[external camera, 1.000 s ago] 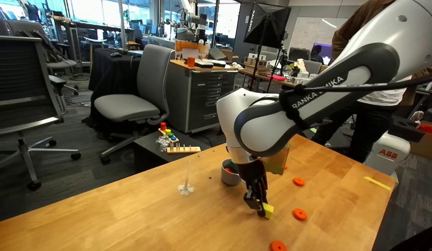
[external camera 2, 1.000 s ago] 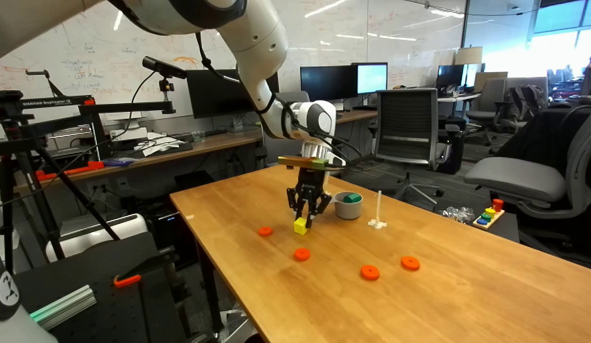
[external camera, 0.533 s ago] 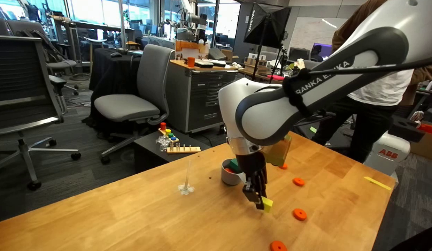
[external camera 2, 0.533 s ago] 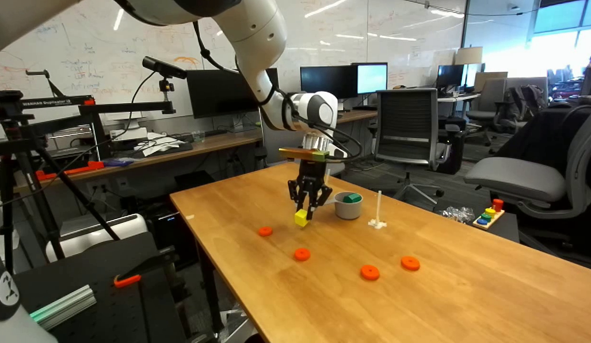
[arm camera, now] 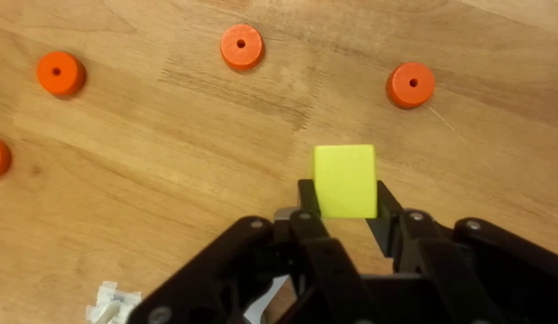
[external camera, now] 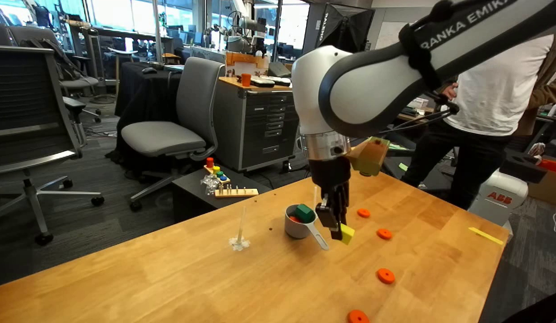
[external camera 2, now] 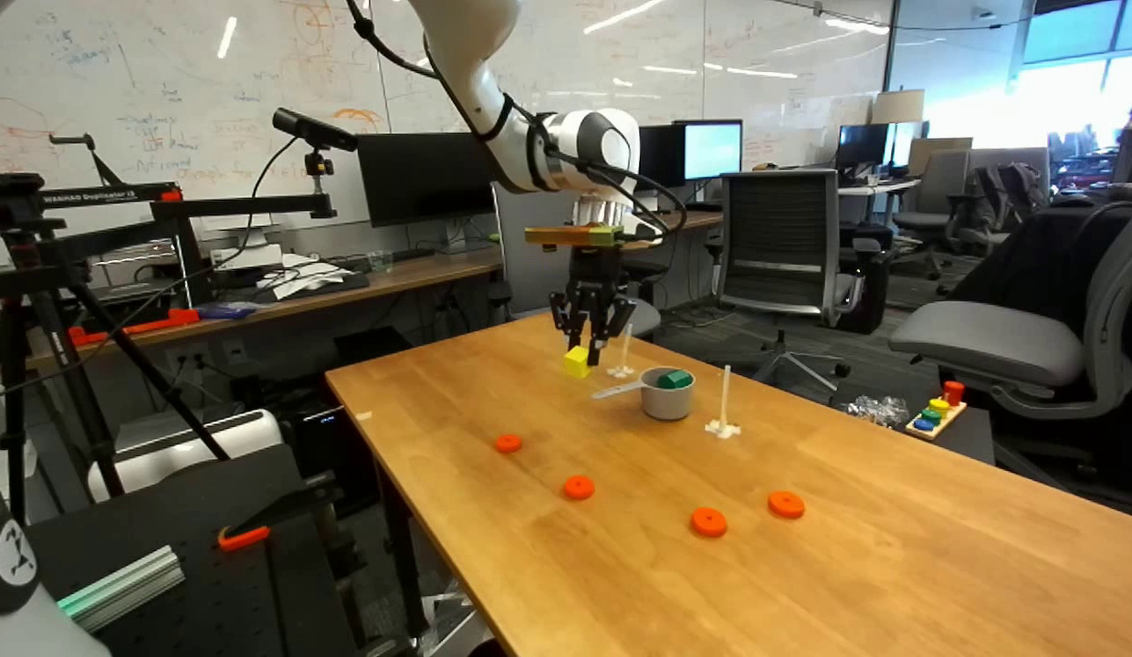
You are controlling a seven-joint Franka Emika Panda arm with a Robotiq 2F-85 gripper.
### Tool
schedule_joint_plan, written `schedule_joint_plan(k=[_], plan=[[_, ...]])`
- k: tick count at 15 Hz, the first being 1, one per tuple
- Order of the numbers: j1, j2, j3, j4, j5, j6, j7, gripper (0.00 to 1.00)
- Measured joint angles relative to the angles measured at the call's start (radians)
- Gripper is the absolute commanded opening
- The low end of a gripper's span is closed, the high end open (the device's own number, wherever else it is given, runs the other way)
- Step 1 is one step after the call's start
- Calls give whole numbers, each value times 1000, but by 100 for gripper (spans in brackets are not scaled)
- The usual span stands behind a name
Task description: Put the blocks in the cup
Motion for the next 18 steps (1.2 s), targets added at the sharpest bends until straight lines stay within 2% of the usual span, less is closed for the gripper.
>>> schedule_joint_plan(k=[5,9,13,18], plan=[[-1,-53,-13,-4,-6,-2,24,12],[-4,-44,-35,53,-10,-29,26,12],[-7,5,-56,172,-29,-103,26,12],[-6,127,-63,371,-40,-195,26,11]])
